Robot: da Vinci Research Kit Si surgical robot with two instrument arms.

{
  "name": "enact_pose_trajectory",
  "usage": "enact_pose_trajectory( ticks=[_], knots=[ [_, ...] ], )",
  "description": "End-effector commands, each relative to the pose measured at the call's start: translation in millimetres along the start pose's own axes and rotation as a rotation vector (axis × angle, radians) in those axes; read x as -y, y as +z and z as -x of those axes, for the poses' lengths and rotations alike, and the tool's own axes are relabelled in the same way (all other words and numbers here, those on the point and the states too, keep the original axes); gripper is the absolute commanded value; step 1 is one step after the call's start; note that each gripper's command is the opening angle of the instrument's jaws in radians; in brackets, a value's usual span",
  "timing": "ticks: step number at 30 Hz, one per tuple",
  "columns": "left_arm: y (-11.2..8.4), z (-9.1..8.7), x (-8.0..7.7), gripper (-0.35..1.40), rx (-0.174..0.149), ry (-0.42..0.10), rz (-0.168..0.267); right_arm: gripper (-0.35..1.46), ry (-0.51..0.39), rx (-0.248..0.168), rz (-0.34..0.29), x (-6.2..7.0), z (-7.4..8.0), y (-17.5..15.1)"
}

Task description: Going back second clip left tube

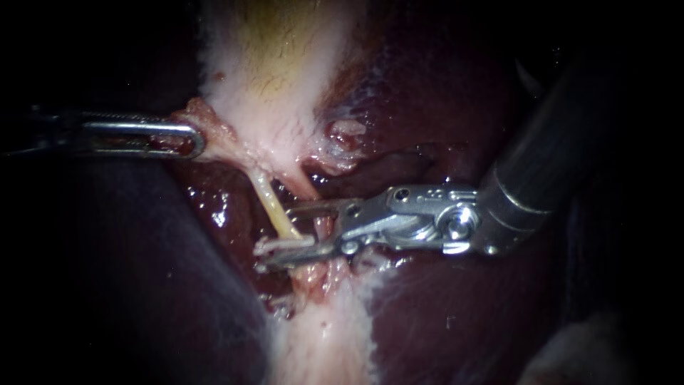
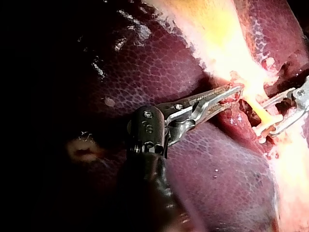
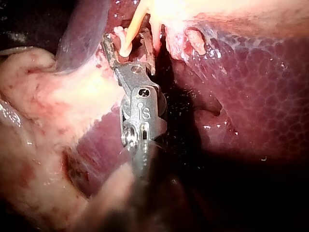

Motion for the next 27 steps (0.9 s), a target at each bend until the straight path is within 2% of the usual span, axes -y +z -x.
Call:
enact_pose_trajectory(
  ticks=[1, 7, 14, 18, 27],
  knots=[
    [0.0, 0.0, 0.0, -0.35, 0.0, 0.0, 0.0, 0.5, -0.017, 0.001, -0.001, 0.1, 0.0, -0.5],
    [-0.1, 0.1, 0.0, -0.35, -0.001, 0.001, -0.003, 0.5, -0.151, 0.001, -0.014, 0.9, -0.1, -3.9],
    [-0.1, 0.2, 0.0, -0.35, -0.001, 0.001, -0.003, 0.5, -0.256, -0.004, 0.009, 0.9, -1.7, -9.4],
    [-0.1, 0.2, 0.0, -0.35, -0.001, 0.001, -0.003, 0.5, -0.278, -0.004, 0.016, 0.9, -2.1, -12.1],
    [0.0, 0.2, 0.1, -0.35, -0.001, 0.001, -0.003, 0.5, -0.305, -0.001, -0.008, 1.6, -1.1, -16.9]
  ],
)
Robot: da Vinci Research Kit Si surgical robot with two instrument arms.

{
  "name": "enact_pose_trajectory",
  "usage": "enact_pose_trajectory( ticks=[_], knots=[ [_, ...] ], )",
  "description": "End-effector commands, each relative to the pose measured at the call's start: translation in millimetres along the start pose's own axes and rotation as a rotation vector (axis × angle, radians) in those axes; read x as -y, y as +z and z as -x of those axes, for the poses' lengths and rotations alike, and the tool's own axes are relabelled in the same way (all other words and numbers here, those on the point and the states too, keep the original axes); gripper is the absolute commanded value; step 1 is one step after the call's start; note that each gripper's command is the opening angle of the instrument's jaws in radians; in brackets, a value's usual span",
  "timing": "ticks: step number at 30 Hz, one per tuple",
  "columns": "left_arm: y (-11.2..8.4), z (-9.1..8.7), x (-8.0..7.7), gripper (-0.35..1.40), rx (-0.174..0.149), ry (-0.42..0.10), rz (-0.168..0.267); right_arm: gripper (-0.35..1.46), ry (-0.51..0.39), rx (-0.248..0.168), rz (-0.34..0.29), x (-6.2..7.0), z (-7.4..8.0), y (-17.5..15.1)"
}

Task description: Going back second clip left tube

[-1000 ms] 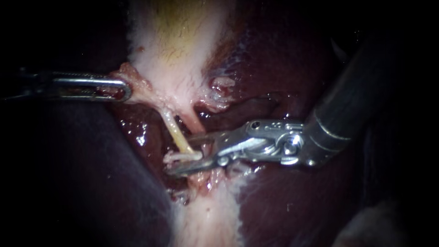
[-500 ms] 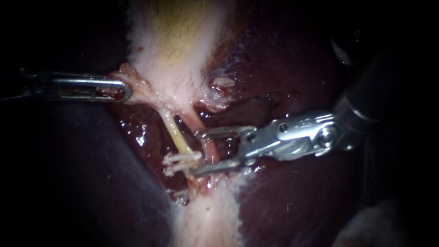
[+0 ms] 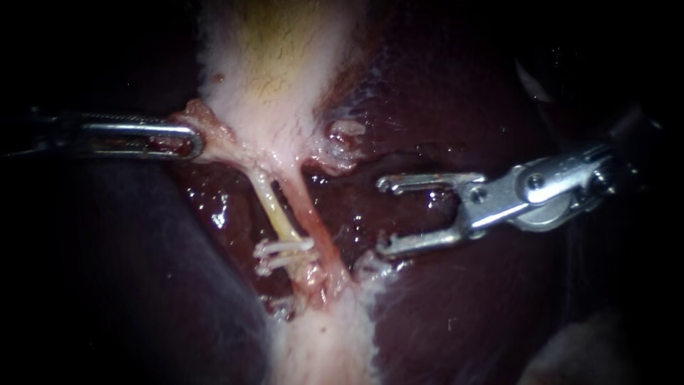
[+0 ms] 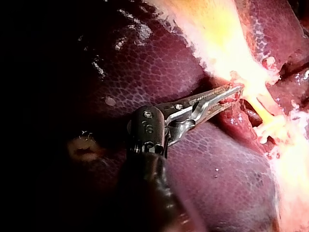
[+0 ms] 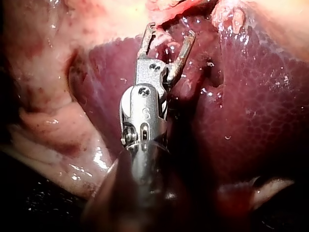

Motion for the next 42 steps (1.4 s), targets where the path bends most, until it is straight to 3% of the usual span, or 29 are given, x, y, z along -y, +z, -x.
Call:
enact_pose_trajectory(
  ticks=[1, 17, 33, 42],
  knots=[
    [0.0, 0.0, 0.0, -0.35, 0.0, 0.0, 0.0, 0.5, 0.0, 0.003, -0.004, 0.1, 0.0, -0.4],
    [0.7, -0.1, 0.1, -0.35, -0.001, 0.0, -0.002, 0.5, -0.007, 0.014, -0.017, 0.3, -0.8, -3.1],
    [5.3, 1.6, 2.6, -0.35, 0.003, 0.013, -0.006, 0.5, -0.007, 0.014, -0.017, 0.4, -0.8, -3.2],
    [5.9, 1.6, 3.1, -0.35, 0.003, 0.013, -0.007, 0.5, -0.007, 0.014, -0.017, 0.4, -0.8, -3.2]
  ],
)
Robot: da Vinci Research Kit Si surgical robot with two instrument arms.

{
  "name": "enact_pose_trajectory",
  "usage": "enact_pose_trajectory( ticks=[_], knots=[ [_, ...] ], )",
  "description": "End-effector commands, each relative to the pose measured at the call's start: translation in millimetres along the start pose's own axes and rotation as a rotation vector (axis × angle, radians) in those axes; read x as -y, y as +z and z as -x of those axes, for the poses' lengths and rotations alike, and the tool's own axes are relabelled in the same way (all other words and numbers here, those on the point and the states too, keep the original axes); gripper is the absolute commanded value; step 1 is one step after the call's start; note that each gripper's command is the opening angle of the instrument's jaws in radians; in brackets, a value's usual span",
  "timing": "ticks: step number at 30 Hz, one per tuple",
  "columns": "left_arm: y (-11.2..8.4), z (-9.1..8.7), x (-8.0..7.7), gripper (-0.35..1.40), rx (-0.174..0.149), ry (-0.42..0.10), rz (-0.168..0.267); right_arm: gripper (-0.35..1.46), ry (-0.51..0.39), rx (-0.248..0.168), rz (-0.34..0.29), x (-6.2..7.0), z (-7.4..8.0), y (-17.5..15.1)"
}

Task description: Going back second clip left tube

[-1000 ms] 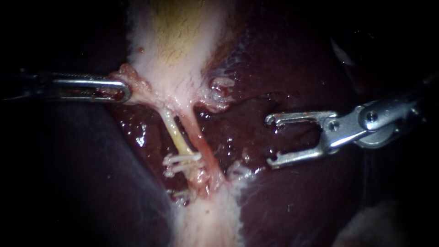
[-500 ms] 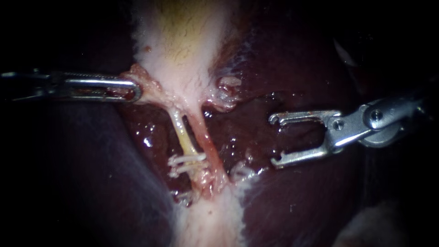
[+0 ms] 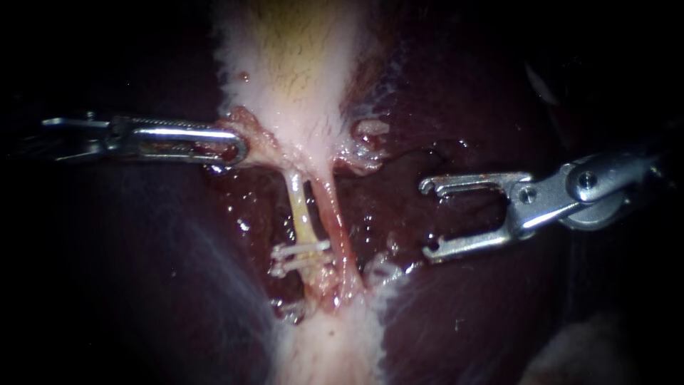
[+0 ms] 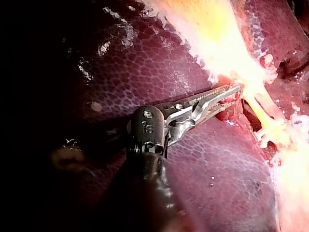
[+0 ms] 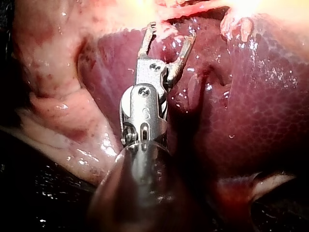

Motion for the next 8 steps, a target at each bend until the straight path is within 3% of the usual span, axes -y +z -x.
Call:
enact_pose_trajectory(
  ticks=[1, 8],
  knots=[
    [0.0, 0.0, 0.0, -0.35, 0.0, 0.0, -0.001, 0.5, 0.0, 0.0, 0.0, 0.0, 0.0, 0.0],
    [0.0, 0.0, 0.0, -0.35, 0.0, 0.0, -0.001, 0.5, 0.001, 0.0, 0.0, 0.0, -0.1, 0.0]
  ],
)
